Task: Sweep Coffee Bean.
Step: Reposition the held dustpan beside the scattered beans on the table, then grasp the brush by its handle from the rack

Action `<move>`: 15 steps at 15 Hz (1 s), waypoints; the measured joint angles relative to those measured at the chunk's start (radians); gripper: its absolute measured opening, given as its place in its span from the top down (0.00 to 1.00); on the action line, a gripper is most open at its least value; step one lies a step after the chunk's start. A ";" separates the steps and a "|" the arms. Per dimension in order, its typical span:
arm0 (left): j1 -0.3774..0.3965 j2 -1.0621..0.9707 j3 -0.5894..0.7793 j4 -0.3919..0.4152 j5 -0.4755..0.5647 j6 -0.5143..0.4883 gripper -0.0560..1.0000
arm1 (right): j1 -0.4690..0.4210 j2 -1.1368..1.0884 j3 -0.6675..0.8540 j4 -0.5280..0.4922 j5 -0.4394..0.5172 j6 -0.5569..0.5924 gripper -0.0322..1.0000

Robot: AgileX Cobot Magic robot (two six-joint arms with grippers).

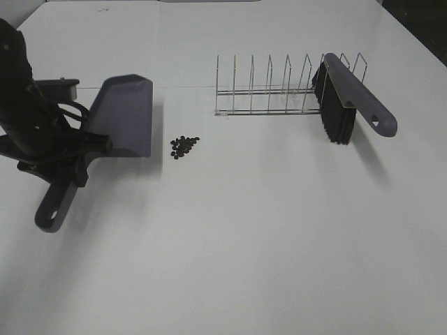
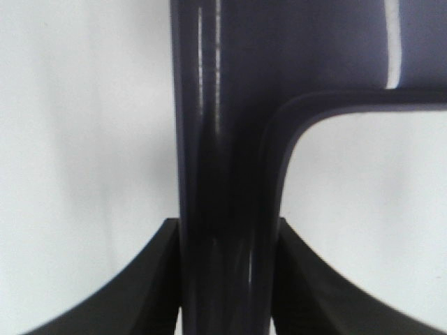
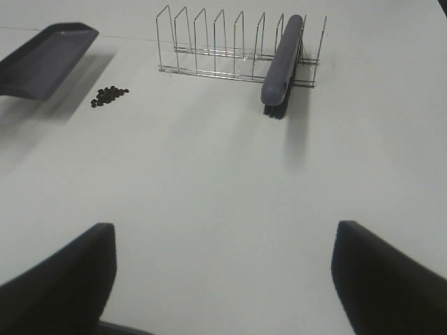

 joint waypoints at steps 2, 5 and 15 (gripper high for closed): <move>0.000 -0.063 0.000 0.000 0.001 -0.001 0.64 | 0.000 0.076 -0.014 0.000 -0.077 0.000 0.28; 0.000 -0.073 0.000 0.002 0.012 -0.001 0.64 | 0.000 0.303 -0.022 0.001 -0.339 0.000 0.28; 0.000 -0.073 0.000 0.003 0.022 0.000 0.64 | 0.000 1.478 -0.817 0.002 -0.347 0.000 0.28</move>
